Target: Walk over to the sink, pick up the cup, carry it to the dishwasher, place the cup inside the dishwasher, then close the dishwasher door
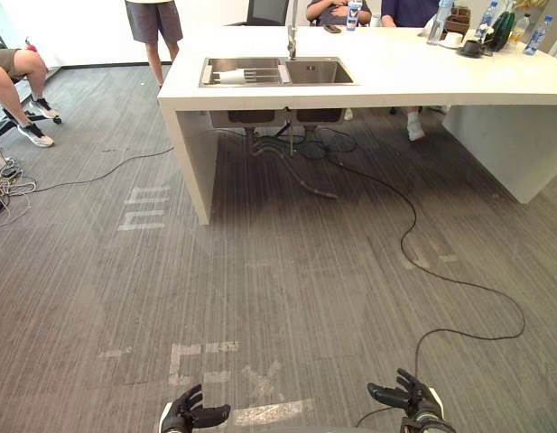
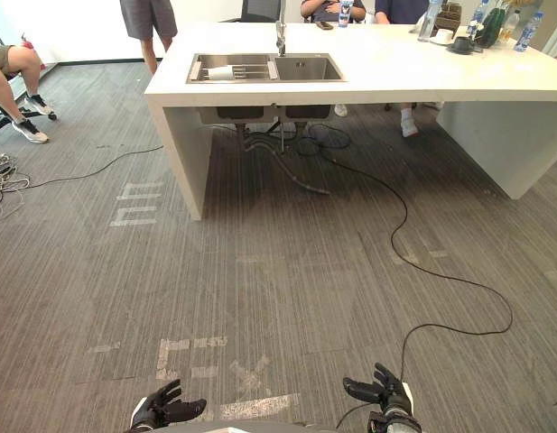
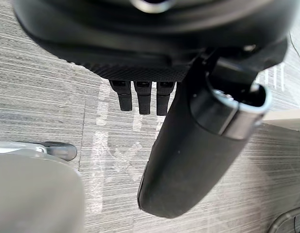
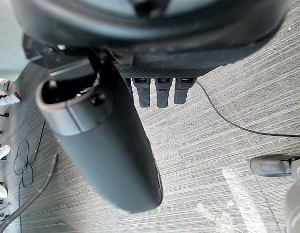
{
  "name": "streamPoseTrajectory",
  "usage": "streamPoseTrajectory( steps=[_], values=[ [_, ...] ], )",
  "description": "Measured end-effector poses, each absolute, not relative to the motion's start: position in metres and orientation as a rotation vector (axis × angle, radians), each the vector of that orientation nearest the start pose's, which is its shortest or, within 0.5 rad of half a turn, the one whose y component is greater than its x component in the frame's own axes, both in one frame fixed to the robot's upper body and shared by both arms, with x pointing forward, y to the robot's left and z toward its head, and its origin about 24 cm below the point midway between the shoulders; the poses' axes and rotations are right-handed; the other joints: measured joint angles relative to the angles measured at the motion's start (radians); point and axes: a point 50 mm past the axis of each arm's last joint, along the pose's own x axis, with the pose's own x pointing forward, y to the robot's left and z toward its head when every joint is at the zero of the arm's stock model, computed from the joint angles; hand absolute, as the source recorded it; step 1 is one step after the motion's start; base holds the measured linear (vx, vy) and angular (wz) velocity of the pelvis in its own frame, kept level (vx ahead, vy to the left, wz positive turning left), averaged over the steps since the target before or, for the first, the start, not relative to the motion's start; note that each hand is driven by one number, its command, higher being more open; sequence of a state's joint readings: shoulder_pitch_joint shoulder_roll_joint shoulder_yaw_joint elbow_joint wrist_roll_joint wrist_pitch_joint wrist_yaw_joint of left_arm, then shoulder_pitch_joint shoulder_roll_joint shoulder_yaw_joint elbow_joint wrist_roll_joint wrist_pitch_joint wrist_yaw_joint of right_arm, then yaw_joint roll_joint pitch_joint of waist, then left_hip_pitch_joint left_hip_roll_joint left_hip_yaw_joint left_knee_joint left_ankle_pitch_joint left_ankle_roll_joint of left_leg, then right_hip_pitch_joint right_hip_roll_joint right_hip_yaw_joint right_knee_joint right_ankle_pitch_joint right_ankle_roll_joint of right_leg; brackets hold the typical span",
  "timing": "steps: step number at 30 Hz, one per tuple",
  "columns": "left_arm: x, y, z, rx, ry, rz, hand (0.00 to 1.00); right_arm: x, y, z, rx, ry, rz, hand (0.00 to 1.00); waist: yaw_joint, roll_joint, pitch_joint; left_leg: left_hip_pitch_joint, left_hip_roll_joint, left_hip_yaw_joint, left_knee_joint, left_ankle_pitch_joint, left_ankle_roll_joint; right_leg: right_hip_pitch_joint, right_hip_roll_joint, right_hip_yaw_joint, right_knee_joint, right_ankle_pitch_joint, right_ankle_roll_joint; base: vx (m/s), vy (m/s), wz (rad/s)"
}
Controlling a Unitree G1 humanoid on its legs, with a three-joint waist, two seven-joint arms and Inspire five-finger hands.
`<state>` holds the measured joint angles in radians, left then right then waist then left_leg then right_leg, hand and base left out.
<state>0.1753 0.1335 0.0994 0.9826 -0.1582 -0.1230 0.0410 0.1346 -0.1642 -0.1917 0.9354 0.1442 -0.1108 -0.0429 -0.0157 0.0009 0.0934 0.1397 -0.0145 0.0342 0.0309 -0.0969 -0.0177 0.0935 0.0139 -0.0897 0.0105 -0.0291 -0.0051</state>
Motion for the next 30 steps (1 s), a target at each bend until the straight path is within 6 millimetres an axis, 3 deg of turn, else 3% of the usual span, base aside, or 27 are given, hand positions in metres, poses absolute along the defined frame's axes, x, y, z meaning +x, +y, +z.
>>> streamPoseTrajectory(
  steps=[22, 27, 29, 30],
  values=[
    [0.08, 0.224, -0.148, -0.039, 0.959, 0.34, 0.9, 0.112, -0.251, -0.133, 0.011, 0.858, -0.398, 0.9, 0.001, 0.001, 0.003, -0.013, 0.004, 0.007, -0.016, 0.0, 0.0, -0.002, 0.006, 0.004, -0.043, 0.015, -0.001, 0.0, 0.0, 0.0],
    [0.085, 0.224, -0.146, -0.059, 0.931, 0.354, 0.9, 0.121, -0.25, -0.13, 0.01, 0.83, -0.399, 0.9, 0.005, 0.001, 0.011, -0.059, 0.005, 0.023, 0.016, -0.016, 0.002, -0.037, 0.005, 0.008, -0.036, 0.013, 0.001, 0.02, 0.003, -0.05],
    [0.092, 0.224, -0.142, -0.063, 0.897, 0.36, 0.9, 0.132, -0.25, -0.126, 0.008, 0.803, -0.399, 0.9, 0.016, 0.008, 0.034, -0.1, 0.011, 0.045, 0.093, -0.057, 0.005, -0.079, 0.006, 0.021, 0.032, -0.02, 0.004, 0.0, 0.012, -0.22],
    [0.097, 0.222, -0.139, -0.079, 0.867, 0.369, 0.9, 0.138, -0.251, -0.124, 0.004, 0.785, -0.403, 0.9, 0.024, 0.016, 0.04, -0.139, 0.015, 0.06, 0.156, -0.098, 0.027, -0.151, 0.001, 0.03, 0.161, -0.091, 0.01, -0.04, 0.025, -0.13]
  ],
)
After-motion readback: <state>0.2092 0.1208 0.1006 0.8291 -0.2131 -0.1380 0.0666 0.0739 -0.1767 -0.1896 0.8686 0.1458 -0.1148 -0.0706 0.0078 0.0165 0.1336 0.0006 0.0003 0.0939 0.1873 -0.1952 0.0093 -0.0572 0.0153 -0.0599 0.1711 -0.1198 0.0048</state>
